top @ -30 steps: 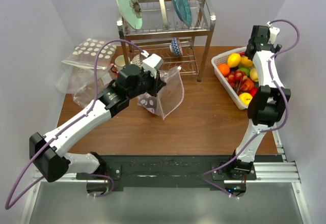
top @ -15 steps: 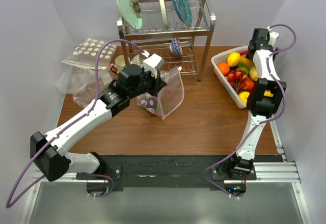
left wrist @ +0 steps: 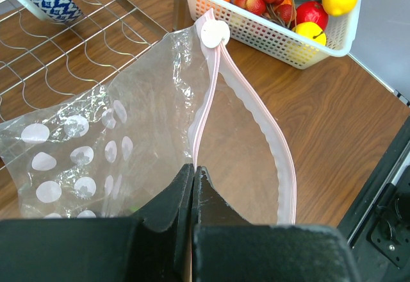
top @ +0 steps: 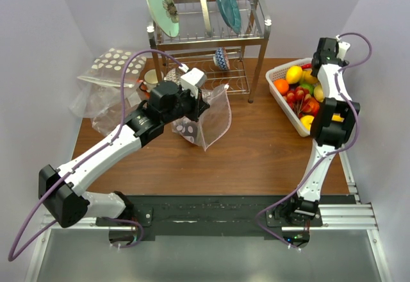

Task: Place the food in the zip-top bag and seal the zipper
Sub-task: Pick up the fake fruit from the bin, then place the fake fruit in the zipper food storage bag, then pick up the fake fruit from the bin.

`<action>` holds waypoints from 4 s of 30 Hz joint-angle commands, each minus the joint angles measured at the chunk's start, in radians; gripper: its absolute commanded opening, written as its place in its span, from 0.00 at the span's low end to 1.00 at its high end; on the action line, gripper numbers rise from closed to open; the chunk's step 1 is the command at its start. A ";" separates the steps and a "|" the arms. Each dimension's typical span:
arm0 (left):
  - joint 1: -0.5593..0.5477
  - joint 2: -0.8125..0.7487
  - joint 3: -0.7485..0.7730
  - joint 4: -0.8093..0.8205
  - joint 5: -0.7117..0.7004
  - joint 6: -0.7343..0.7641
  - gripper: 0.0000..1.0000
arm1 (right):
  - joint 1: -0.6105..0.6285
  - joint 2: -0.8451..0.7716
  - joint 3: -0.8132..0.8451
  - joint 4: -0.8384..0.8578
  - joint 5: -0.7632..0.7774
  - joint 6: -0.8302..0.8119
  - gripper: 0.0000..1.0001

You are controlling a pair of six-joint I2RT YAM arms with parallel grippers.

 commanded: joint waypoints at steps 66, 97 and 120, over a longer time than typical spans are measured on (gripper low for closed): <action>0.007 -0.067 0.003 0.043 -0.008 0.001 0.00 | 0.805 -0.967 -0.852 0.303 -0.970 0.164 0.48; 0.116 -0.105 0.016 0.046 0.041 -0.081 0.00 | 0.806 -1.095 -0.757 0.152 -0.568 0.162 0.86; 0.118 -0.063 -0.015 0.059 0.037 -0.068 0.00 | 0.428 -0.790 -0.539 -0.192 0.196 -0.069 0.99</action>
